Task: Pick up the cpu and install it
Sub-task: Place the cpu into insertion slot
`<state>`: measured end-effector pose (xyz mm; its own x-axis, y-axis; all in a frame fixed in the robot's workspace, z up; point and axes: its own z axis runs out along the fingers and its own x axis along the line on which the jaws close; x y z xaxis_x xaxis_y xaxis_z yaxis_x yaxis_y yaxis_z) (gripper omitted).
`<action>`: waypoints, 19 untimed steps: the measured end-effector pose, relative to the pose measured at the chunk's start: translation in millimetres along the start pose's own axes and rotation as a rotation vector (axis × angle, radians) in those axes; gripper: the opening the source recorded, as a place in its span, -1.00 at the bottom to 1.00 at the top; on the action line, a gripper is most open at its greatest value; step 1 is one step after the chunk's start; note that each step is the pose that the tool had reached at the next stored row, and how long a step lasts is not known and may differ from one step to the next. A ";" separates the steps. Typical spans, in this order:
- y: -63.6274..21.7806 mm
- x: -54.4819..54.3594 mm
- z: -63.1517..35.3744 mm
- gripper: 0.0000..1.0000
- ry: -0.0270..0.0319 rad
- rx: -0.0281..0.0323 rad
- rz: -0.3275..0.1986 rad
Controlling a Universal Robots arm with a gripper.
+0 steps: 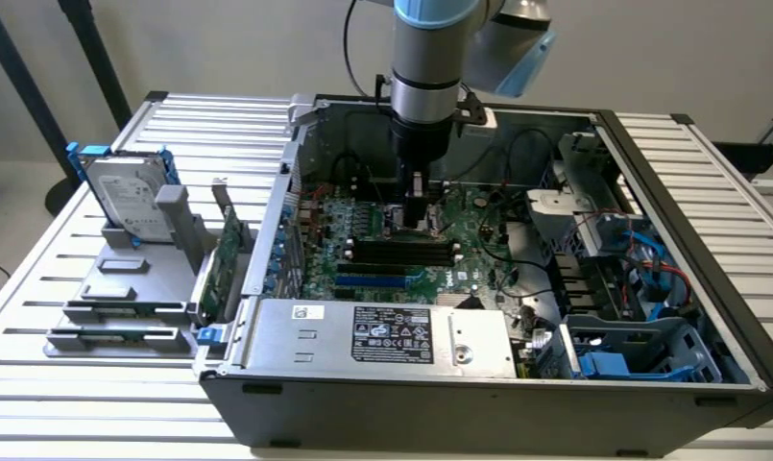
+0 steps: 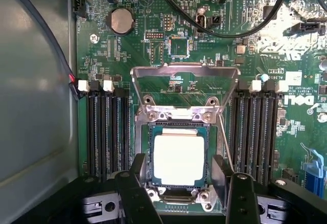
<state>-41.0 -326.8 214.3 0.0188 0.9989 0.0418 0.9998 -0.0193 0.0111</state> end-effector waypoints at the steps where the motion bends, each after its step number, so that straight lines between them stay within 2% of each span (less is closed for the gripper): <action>1: -1.0 0.0 -0.7 0.21 -0.0001 0.0002 0.000; 2: -2.0 0.0 -1.3 0.08 0.0000 0.0003 0.000; 3: -3.3 0.0 -1.8 0.08 0.0000 0.0006 0.000; 5: -6.7 0.0 -2.4 -0.17 -0.0001 0.0016 0.000; 6: -8.8 -0.1 -2.6 -0.17 0.0000 0.0026 0.000; 10: -18.6 -0.2 -3.2 -0.64 -0.0001 0.0082 -0.002; 11: -21.0 -0.2 -3.3 -0.64 -0.0002 0.0099 -0.002; 12: -23.2 -0.3 -3.5 -0.76 -0.0002 0.0116 -0.003; 17: -36.0 -0.5 -4.2 -0.79 -0.0003 0.0198 -0.004; 19: -39.9 -0.6 -4.2 -0.79 -0.0003 0.0213 -0.004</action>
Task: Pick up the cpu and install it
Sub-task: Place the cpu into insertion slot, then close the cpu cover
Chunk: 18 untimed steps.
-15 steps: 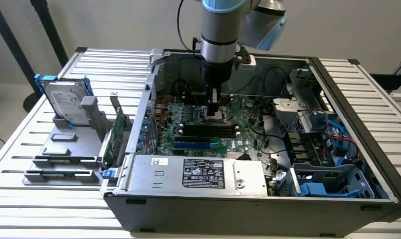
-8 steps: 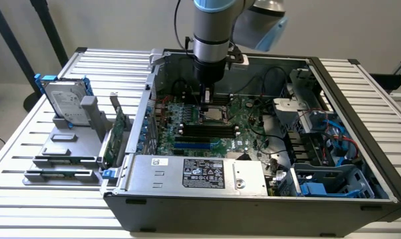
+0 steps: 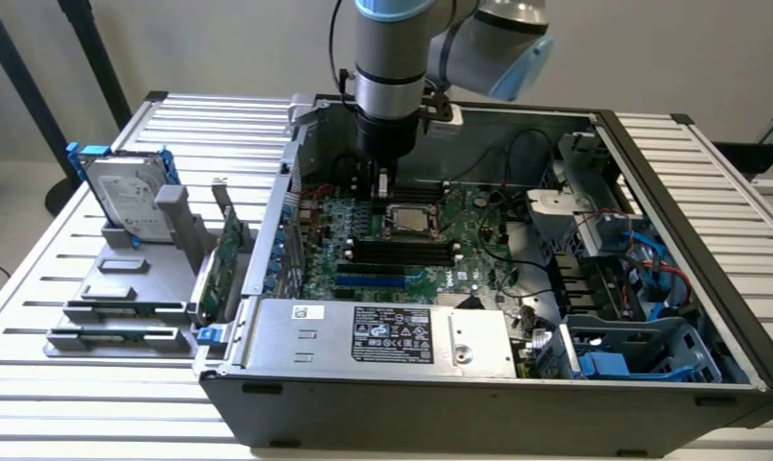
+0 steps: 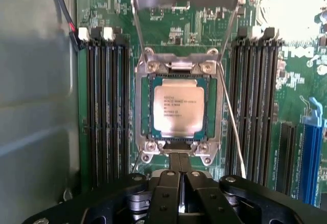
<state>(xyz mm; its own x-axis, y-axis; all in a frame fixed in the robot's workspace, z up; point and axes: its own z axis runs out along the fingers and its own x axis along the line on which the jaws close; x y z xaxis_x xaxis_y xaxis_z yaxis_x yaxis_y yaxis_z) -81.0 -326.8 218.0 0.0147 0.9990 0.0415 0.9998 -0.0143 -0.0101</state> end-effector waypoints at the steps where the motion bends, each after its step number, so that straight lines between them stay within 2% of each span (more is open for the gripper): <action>1: -0.3 0.0 0.0 -0.79 0.0001 0.0000 0.000; 14: -0.2 0.0 0.0 -0.79 0.0000 0.0001 0.000; 18: 6.6 -2.3 -1.9 -0.79 0.0037 0.0002 0.000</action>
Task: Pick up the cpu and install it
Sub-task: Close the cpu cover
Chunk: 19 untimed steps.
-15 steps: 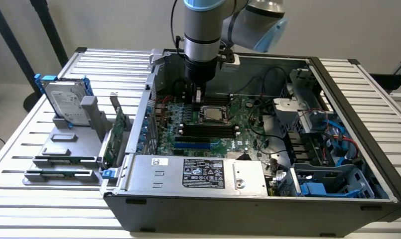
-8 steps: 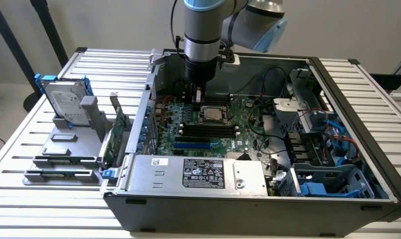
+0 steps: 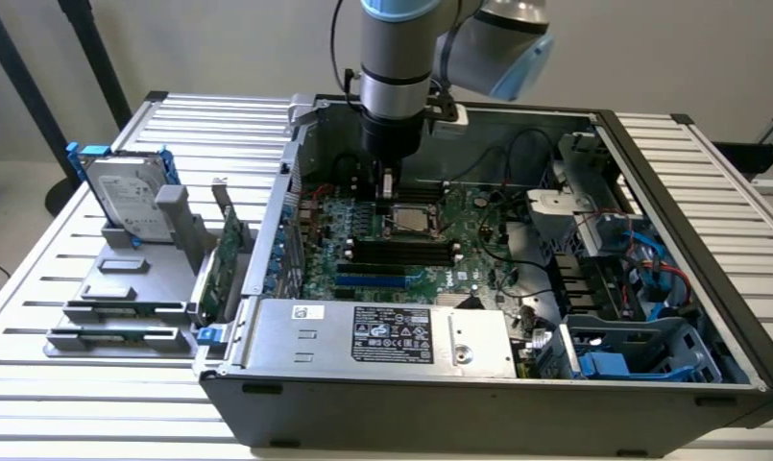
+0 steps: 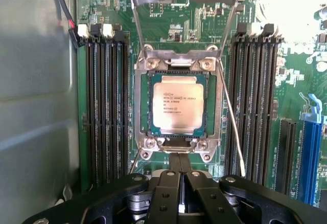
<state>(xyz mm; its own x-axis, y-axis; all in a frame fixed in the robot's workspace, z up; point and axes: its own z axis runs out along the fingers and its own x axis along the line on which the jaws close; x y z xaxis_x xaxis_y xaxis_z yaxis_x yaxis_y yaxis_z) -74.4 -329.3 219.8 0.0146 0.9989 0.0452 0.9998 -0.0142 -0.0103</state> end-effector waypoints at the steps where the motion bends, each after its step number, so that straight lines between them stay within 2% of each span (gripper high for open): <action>1: 2.8 -1.1 -1.1 -0.79 0.0015 0.0002 0.000; 12: 43.5 -10.6 -21.3 -0.79 0.0198 0.0048 0.000; 16: 59.0 -13.3 -29.5 -0.79 0.0282 0.0065 0.000; 19: 70.2 -14.5 -35.9 -0.79 0.0367 0.0083 0.000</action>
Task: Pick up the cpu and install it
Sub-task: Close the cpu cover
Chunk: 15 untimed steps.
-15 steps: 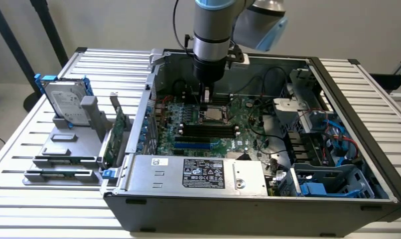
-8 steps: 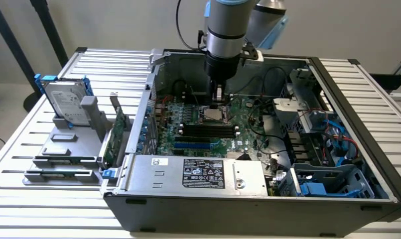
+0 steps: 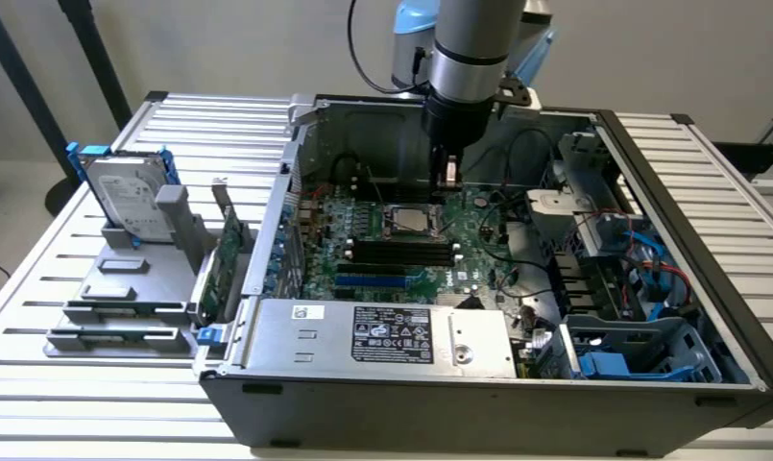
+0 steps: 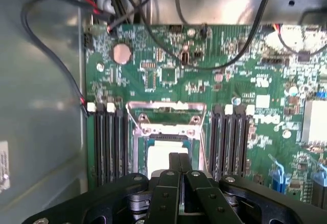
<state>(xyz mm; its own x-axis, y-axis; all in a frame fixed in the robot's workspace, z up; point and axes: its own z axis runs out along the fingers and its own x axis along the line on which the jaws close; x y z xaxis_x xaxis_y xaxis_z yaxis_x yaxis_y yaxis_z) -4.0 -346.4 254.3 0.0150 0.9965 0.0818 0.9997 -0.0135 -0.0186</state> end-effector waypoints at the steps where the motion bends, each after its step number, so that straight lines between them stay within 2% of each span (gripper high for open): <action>1: 3.4 -0.1 -2.4 -0.79 0.0028 0.0008 0.000; 6: 21.9 -0.4 -12.5 -0.79 0.0191 0.0048 0.000; 11: 41.1 -0.3 -17.4 -0.79 0.0393 0.0085 0.000; 15: 52.4 -0.1 -19.1 -0.79 0.0561 0.0096 0.000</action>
<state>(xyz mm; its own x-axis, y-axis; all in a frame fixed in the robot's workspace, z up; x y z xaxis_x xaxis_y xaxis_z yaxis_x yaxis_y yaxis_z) 48.7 -348.8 272.4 0.0160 0.9904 0.1376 0.9995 -0.0123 -0.0281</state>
